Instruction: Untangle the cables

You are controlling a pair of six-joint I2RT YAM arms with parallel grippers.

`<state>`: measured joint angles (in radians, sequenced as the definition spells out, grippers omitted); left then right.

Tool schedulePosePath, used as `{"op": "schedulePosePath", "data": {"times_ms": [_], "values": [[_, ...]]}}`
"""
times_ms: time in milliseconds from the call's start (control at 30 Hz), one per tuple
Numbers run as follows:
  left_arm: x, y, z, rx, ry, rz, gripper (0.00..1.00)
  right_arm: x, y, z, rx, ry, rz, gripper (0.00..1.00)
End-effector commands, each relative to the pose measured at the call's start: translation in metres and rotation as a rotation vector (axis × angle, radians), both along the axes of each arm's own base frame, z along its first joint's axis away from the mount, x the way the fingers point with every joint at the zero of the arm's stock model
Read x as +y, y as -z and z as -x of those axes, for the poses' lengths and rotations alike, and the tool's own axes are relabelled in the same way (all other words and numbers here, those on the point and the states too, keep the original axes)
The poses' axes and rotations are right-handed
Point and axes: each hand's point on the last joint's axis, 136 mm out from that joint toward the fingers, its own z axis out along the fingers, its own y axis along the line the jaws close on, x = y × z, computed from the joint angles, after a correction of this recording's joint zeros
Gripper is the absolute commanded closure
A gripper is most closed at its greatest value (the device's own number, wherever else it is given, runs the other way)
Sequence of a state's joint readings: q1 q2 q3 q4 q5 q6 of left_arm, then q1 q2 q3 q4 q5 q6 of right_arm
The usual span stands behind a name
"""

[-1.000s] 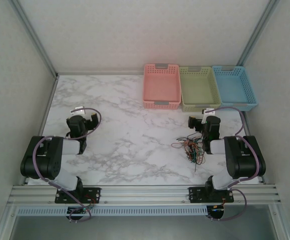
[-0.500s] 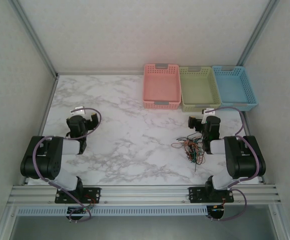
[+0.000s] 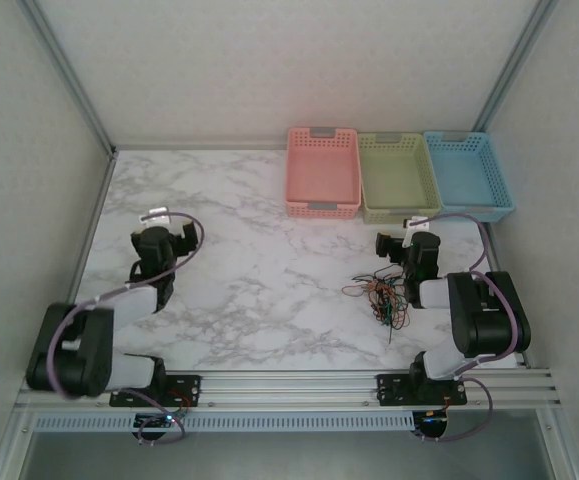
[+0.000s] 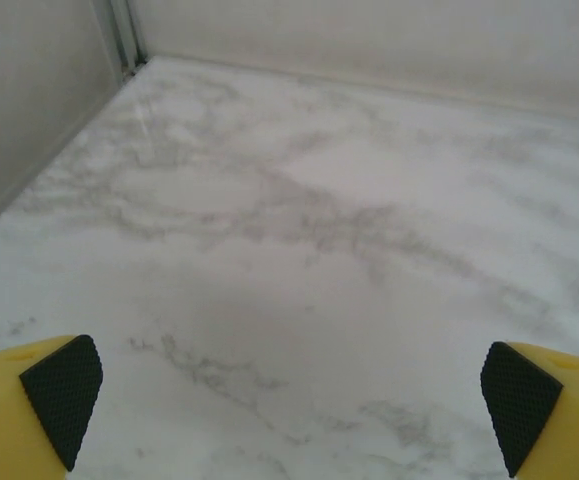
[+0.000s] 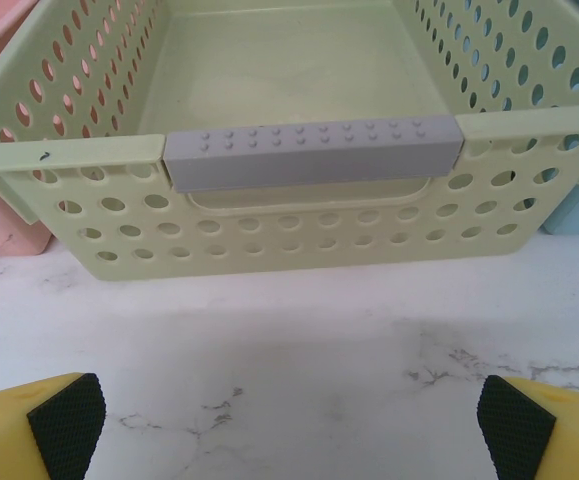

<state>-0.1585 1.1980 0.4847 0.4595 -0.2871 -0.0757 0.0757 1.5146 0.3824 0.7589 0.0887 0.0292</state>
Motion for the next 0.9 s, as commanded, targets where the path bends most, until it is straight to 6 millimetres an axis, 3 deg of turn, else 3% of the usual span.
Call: {"op": "schedulePosePath", "data": {"times_ms": [0,167,267,367,467,633,867], "values": [[-0.004,-0.007,0.021,0.074,-0.027,0.092,0.0,-0.005,-0.047,-0.004,-0.067,0.04,0.035,0.01],[-0.006,-0.041,0.044,-0.004,-0.039,0.257,0.0,-0.009,-0.125,0.006,-0.09,0.106,-0.075,0.01],[0.009,-0.06,0.064,-0.022,-0.172,0.411,0.0,-0.025,-0.158,0.003,-0.049,0.22,-0.138,0.01],[-0.01,-0.085,0.072,0.038,-0.063,0.467,0.0,-0.03,-0.179,-0.013,0.02,0.242,-0.119,0.01],[-0.027,-0.102,0.084,0.156,0.026,0.464,0.0,-0.043,-0.179,-0.039,0.1,0.302,-0.075,0.01],[-0.058,-0.115,0.115,0.287,0.226,0.462,0.0,-0.059,-0.155,-0.083,0.271,0.33,-0.084,0.07],[-0.053,-0.114,0.162,0.356,0.299,0.337,0.0,-0.081,-0.13,-0.134,0.389,0.367,-0.055,0.12]]}}
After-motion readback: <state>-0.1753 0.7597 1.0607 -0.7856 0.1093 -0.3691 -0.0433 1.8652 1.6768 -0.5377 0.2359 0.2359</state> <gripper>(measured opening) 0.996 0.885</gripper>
